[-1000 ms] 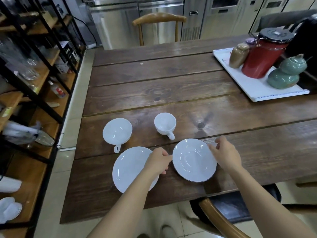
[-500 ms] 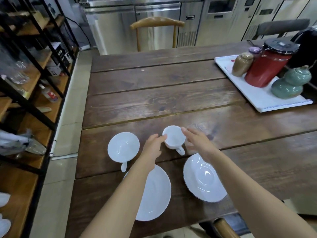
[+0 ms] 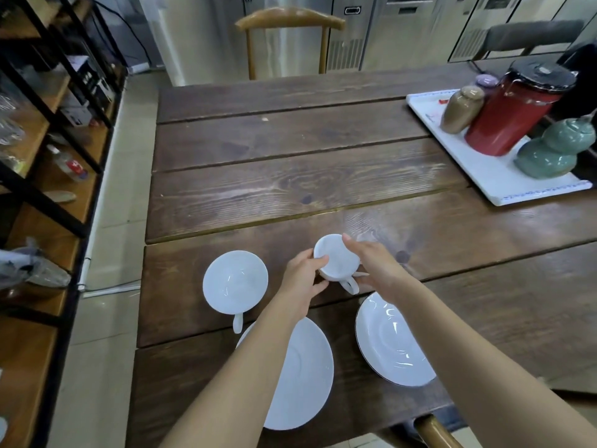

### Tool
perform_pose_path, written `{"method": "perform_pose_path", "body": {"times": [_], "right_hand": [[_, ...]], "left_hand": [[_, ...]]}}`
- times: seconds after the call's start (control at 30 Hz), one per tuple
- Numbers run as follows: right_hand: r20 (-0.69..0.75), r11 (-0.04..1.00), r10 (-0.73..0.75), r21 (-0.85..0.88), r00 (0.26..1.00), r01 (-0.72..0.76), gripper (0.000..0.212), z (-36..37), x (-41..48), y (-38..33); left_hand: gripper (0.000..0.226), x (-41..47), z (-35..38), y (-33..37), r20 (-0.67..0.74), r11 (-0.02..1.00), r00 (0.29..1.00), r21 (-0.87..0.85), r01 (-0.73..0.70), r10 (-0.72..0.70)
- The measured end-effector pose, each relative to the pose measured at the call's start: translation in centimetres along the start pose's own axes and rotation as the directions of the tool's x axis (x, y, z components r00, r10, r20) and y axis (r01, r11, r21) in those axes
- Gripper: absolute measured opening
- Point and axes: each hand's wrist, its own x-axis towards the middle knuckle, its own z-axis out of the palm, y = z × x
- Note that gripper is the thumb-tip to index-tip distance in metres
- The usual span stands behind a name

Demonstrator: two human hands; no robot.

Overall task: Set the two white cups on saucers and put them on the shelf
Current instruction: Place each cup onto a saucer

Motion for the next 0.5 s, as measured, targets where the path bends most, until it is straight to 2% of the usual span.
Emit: {"method": "perform_pose_path", "body": {"times": [0.13,0.4,0.5], "right_hand": [[-0.042,0.998,-0.064,0.005,0.997,0.065,0.032,-0.4,-0.9,-0.9],[-0.193,0.988,-0.136,0.044,0.972,0.147,0.034,-3.3,-3.7,-0.4],[-0.246,0.990,-0.139,-0.007,0.959,0.142,0.035,-4.3,-4.7,0.6]], "left_hand": [[0.034,-0.5,0.5,1.0,-0.025,0.998,0.998,0.029,-0.048,0.049],[0.025,-2.4,3.4,1.7,0.013,0.998,0.999,0.027,-0.048,0.048],[0.022,-3.2,4.7,1.1,-0.002,0.997,1.000,0.077,-0.015,0.015]]}}
